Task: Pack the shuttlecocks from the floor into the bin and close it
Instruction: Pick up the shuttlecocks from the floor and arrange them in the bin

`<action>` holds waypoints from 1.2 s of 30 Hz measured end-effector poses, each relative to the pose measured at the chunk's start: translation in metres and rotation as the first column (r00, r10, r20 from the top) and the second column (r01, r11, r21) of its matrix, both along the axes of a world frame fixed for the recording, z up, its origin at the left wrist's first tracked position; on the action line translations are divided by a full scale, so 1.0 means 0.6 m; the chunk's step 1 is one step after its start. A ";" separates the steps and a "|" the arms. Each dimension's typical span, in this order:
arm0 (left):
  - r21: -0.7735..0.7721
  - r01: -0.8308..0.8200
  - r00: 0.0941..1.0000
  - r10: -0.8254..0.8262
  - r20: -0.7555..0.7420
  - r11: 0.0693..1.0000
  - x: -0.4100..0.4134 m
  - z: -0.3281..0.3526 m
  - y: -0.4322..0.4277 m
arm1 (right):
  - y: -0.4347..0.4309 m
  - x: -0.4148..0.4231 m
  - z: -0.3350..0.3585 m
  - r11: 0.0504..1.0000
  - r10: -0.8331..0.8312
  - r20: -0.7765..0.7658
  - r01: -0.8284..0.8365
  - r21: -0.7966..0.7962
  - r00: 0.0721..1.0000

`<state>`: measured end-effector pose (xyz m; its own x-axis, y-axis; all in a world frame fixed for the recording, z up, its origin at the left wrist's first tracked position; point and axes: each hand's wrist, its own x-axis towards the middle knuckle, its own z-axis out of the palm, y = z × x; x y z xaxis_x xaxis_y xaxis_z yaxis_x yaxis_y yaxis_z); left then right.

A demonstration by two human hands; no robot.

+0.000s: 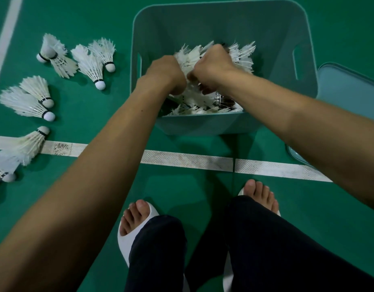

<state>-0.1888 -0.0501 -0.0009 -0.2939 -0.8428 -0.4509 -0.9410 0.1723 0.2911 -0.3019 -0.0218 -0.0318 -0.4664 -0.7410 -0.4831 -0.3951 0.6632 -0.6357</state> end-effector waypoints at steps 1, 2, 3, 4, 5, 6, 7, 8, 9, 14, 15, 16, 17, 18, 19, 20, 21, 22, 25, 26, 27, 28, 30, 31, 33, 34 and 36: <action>0.008 -0.019 0.999 0.019 -0.038 1.000 0.003 -0.007 -0.003 | -0.006 -0.001 -0.007 1.000 -0.006 0.056 0.005 0.017 0.998; 0.010 -0.048 0.996 0.048 -0.078 0.999 0.006 -0.014 -0.006 | -0.009 -0.005 -0.007 0.999 -0.021 0.134 0.016 0.041 0.991; 0.010 -0.081 0.990 0.082 -0.117 0.997 0.010 -0.019 -0.009 | -0.010 -0.009 -0.004 0.997 -0.040 0.210 0.026 0.068 0.977; 0.017 -0.111 0.982 0.112 -0.149 0.994 0.013 -0.021 -0.011 | -0.009 -0.014 -0.001 0.995 -0.056 0.273 0.032 0.094 0.960; 0.030 -0.132 0.975 0.135 -0.176 0.991 0.016 -0.022 -0.011 | -0.006 -0.017 0.004 0.991 -0.071 0.338 0.029 0.129 0.939; 0.042 -0.149 0.968 0.155 -0.199 0.988 0.018 -0.021 -0.010 | -0.004 -0.021 0.006 0.987 -0.092 0.396 0.030 0.160 0.913; 0.049 -0.167 0.959 0.174 -0.223 0.985 0.020 -0.020 -0.009 | 0.000 -0.025 0.008 0.982 -0.111 0.450 0.030 0.184 0.886; 0.050 -0.181 0.951 0.188 -0.247 0.982 0.020 -0.020 -0.008 | 0.004 -0.029 0.009 0.980 -0.121 0.494 0.023 0.200 0.861; 0.037 -0.189 0.943 0.192 -0.271 0.981 0.021 -0.019 -0.006 | 0.007 -0.033 0.007 0.977 -0.124 0.513 0.013 0.214 0.849; -0.008 -0.221 0.897 0.200 -0.393 0.975 0.019 -0.013 0.011 | 0.006 -0.051 -0.005 0.959 -0.188 0.491 0.051 0.280 0.851; -0.009 -0.221 0.895 0.199 -0.399 0.975 0.020 -0.015 0.012 | 0.006 -0.049 -0.007 0.956 -0.200 0.477 0.065 0.285 0.856; -0.010 -0.219 0.896 0.197 -0.398 0.976 0.020 -0.019 0.012 | 0.004 -0.044 -0.008 0.957 -0.204 0.458 0.076 0.281 0.865; -0.011 -0.220 0.896 0.197 -0.397 0.975 0.021 -0.023 0.011 | 0.003 -0.039 -0.009 0.961 -0.197 0.432 0.085 0.265 0.880; -0.009 -0.217 0.898 0.196 -0.395 0.976 0.022 -0.027 0.009 | 0.001 -0.036 -0.010 0.967 -0.187 0.399 0.096 0.238 0.898; -0.007 -0.213 0.898 0.193 -0.396 0.977 0.023 -0.030 0.006 | 0.000 -0.035 -0.010 0.973 -0.178 0.354 0.111 0.203 0.918; -0.002 -0.210 0.896 0.192 -0.400 0.978 0.024 -0.032 0.003 | 0.001 -0.035 -0.009 0.978 -0.167 0.297 0.120 0.169 0.940; 0.007 -0.209 0.893 0.194 -0.407 0.978 0.026 -0.033 0.000 | 0.002 -0.035 -0.007 0.983 -0.148 0.233 0.116 0.145 0.961; 0.023 -0.207 0.887 0.197 -0.417 0.978 0.028 -0.033 -0.003 | 0.003 -0.036 -0.005 0.986 -0.122 0.163 0.102 0.131 0.979; 0.056 -0.207 0.864 0.209 -0.457 0.977 0.032 -0.029 -0.007 | 0.006 -0.039 0.003 0.993 -0.052 0.030 0.048 0.111 0.998; 0.059 -0.211 0.856 0.214 -0.472 0.976 0.032 -0.027 -0.007 | 0.006 -0.039 0.009 0.993 -0.048 0.031 0.045 0.105 0.998; 0.057 -0.214 0.847 0.215 -0.486 0.975 0.034 -0.025 -0.007 | 0.006 -0.040 0.015 0.994 -0.046 0.030 0.042 0.100 0.998; 0.055 -0.214 0.841 0.212 -0.497 0.975 0.035 -0.023 -0.005 | 0.008 -0.042 0.023 0.995 -0.033 0.015 0.031 0.094 0.999; 0.040 -0.200 0.839 0.192 -0.510 0.979 0.038 -0.021 -0.005 | 0.012 -0.046 0.041 0.997 0.004 -0.042 -0.001 0.073 0.999; 0.027 -0.186 0.842 0.174 -0.511 0.982 0.042 -0.020 -0.005 | 0.016 -0.047 0.051 0.998 0.023 -0.087 -0.017 0.060 0.996; 0.002 -0.160 0.841 0.137 -0.524 0.987 0.050 -0.012 -0.005 | 0.021 -0.045 0.068 0.998 0.064 -0.217 -0.061 0.024 0.974; -0.014 -0.146 0.832 0.115 -0.542 0.989 0.055 -0.005 -0.002 | 0.022 -0.042 0.078 0.997 0.076 -0.284 -0.083 -0.010 0.956; -0.080 -0.113 0.804 0.044 -0.592 0.990 0.064 0.013 0.009 | 0.019 -0.022 0.103 0.987 0.058 -0.386 -0.110 -0.116 0.921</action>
